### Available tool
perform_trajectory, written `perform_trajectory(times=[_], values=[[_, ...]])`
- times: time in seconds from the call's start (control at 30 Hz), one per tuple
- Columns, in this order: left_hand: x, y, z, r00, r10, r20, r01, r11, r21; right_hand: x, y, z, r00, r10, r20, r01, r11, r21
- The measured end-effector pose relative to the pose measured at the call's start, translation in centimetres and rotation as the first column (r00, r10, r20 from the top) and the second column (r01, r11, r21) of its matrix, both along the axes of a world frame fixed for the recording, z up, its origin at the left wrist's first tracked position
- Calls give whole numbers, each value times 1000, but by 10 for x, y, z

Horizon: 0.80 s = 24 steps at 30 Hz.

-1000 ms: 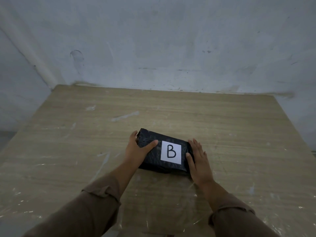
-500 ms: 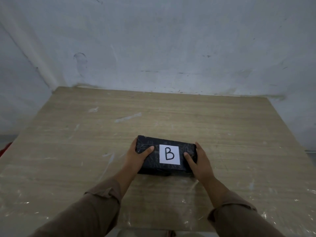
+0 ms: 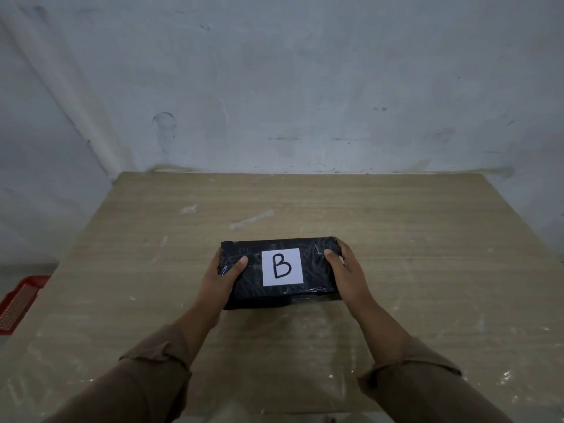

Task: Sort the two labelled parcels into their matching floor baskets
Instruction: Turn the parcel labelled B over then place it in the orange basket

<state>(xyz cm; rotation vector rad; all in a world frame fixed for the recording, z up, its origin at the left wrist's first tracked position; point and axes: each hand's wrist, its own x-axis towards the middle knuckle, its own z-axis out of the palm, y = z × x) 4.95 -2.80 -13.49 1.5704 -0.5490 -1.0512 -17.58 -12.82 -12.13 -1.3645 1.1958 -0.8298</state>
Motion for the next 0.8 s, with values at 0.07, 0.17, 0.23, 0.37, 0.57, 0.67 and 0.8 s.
perform_trajectory(times=[0.07, 0.17, 0.23, 0.37, 0.57, 0.67, 0.8], values=[[13, 6, 0, 1000, 6, 7, -6, 1000, -2, 8, 8, -3, 999, -42, -11, 41, 996, -76], [33, 16, -2, 1000, 17, 12, -17, 1000, -6, 20, 26, -9, 994, -110, -28, 103, 979, -175], [43, 24, -3, 1000, 21, 23, -21, 1000, -11, 27, 39, -15, 990, -114, -85, 92, 968, -235], [56, 38, -5, 998, 52, 22, -51, 998, -20, 38, 62, -22, 983, -42, -181, -21, 941, -337], [69, 56, -9, 989, 146, 12, -145, 988, -51, 54, 64, -23, 953, 75, -293, -177, 924, -340], [74, 70, -9, 983, 183, -6, -183, 980, -71, 61, 69, -21, 939, 117, -322, -228, 914, -335], [85, 94, -11, 972, 237, -10, -237, 969, -67, 72, 84, -22, 923, 150, -355, -273, 905, -326]])
